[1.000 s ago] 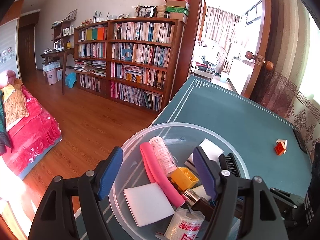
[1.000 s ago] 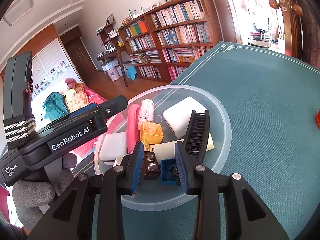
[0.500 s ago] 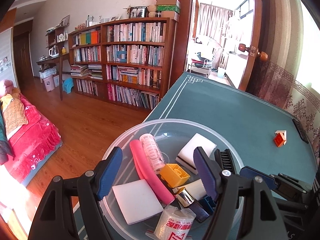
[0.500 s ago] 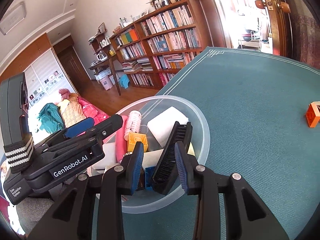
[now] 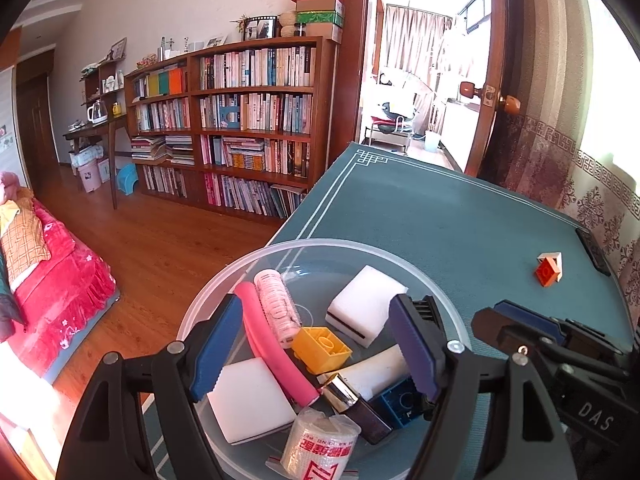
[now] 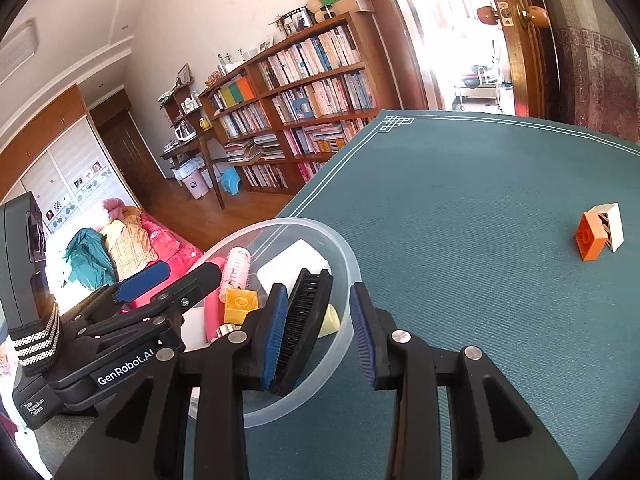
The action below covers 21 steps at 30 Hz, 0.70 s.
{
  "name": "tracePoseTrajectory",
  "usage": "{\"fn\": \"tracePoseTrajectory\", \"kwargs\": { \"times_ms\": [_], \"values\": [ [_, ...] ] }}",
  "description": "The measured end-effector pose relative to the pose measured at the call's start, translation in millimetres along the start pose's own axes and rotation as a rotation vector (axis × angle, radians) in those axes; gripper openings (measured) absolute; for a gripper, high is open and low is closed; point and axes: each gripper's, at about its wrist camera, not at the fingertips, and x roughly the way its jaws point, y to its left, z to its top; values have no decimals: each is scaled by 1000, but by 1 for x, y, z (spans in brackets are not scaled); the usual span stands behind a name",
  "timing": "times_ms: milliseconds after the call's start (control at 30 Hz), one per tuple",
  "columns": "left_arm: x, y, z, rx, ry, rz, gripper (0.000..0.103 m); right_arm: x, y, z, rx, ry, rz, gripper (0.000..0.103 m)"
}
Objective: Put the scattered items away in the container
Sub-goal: 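Move both tools back over the table toward the orange brick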
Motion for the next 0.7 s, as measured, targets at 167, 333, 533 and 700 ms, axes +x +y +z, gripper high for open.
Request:
{"fn": "tracePoseTrajectory", "kwargs": {
  "times_ms": [167,333,533,700],
  "values": [
    [1,-10,0,12,5,-11,80,-6,-22,0,21,-3,-49,36],
    [2,-21,0,32,8,-21,81,-13,-39,0,33,-12,-85,36],
    [3,-34,-1,51,10,-40,81,-17,-61,0,92,-28,-108,36],
    [6,-48,-1,79,12,-48,82,-20,-78,0,147,-49,-122,50]
  ]
}}
